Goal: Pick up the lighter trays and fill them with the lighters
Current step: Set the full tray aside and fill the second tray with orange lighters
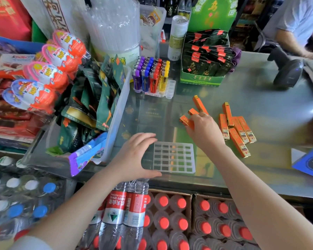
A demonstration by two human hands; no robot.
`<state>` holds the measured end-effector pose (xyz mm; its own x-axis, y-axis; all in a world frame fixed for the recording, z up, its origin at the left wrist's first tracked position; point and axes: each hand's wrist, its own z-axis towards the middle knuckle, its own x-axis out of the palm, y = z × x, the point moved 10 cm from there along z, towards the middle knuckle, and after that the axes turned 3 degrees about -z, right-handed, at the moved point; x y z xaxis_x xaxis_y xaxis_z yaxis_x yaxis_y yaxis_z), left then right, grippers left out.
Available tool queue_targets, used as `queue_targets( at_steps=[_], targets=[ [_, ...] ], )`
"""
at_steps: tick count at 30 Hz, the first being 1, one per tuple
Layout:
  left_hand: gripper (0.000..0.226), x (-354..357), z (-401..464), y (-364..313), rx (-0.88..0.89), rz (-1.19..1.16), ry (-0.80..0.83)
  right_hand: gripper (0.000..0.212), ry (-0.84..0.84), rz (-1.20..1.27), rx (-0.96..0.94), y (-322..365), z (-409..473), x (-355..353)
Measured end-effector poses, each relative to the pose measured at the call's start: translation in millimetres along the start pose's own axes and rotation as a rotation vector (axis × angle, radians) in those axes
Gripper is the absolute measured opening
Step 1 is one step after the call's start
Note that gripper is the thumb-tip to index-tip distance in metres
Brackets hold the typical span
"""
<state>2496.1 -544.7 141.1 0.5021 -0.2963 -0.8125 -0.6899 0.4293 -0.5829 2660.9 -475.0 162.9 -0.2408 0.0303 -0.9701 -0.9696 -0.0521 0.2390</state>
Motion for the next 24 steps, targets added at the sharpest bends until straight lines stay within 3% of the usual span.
queue_targets(
  at_steps=[6, 10, 12, 16, 24],
  targets=[
    [0.085, -6, -6, 12, -0.095, -0.283, -0.019, 0.007, -0.072, 0.59, 0.022, 1, -15, -19],
    [0.085, -8, -3, 8, -0.048, -0.213, -0.058, 0.018, 0.024, 1.078, -0.041, 18, -30, -21],
    [0.088, -5, -1, 7, -0.03, -0.118, -0.064, 0.023, 0.106, 1.198, -0.076, 30, -35, -17],
    [0.09, -4, 1, 6, -0.028, -0.012, -0.094, 0.022, 0.165, 1.142, -0.069, 41, -38, -3],
    [0.089, -4, 0, 6, -0.04, -0.126, -0.058, 0.01, 0.09, 0.888, -0.184, 58, -38, -8]
  ],
)
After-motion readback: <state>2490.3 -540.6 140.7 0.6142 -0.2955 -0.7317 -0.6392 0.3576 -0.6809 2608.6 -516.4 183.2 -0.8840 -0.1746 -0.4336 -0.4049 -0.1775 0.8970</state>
